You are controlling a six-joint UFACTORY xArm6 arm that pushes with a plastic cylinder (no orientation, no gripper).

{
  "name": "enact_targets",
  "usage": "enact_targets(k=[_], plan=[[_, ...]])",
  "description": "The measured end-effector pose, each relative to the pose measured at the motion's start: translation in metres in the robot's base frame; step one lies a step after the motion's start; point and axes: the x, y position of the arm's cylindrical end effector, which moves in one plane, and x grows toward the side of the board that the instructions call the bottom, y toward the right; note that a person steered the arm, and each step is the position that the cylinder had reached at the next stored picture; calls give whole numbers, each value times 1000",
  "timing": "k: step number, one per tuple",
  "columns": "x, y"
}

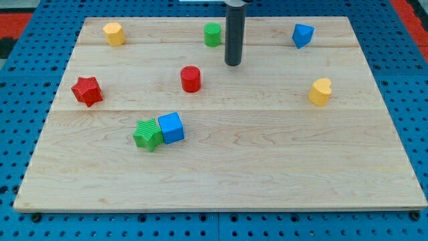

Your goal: Move the red circle into the green star

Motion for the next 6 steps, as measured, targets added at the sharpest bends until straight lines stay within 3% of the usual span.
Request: enact_targets(k=[6], plan=[[-31, -3]])
